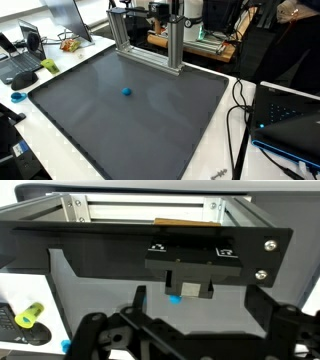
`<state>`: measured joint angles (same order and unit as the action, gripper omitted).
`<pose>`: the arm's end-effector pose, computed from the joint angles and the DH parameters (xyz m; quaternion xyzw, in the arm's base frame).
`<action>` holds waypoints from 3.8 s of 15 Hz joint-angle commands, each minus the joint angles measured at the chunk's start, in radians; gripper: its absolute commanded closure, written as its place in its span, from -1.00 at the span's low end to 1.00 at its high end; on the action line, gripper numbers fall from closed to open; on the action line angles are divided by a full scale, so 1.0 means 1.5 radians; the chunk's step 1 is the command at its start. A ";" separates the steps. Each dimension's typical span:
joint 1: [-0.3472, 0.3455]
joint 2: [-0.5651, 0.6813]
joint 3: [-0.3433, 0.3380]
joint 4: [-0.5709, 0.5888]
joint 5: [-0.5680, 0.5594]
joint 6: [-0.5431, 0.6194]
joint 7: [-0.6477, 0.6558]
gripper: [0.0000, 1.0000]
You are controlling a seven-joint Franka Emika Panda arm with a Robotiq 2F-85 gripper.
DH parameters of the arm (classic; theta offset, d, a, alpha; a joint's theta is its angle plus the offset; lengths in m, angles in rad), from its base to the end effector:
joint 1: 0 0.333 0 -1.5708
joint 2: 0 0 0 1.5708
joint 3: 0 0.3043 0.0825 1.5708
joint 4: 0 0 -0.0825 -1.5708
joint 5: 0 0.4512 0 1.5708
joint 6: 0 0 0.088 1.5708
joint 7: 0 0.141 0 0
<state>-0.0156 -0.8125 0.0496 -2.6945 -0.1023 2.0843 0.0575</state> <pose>0.4053 0.0026 0.4225 0.9929 0.0030 0.1025 0.0609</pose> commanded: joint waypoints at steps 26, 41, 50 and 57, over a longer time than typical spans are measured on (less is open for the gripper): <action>0.003 0.172 -0.037 0.053 0.020 0.008 -0.031 -1.00; 0.006 0.166 -0.029 0.049 0.033 -0.038 -0.024 -1.00; 0.004 0.162 -0.030 0.037 0.029 -0.014 -0.026 -1.00; 0.002 0.167 -0.030 0.027 0.026 0.004 -0.024 -0.39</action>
<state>-0.0159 -0.5541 0.0118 -2.6351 -0.0702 2.0695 0.0316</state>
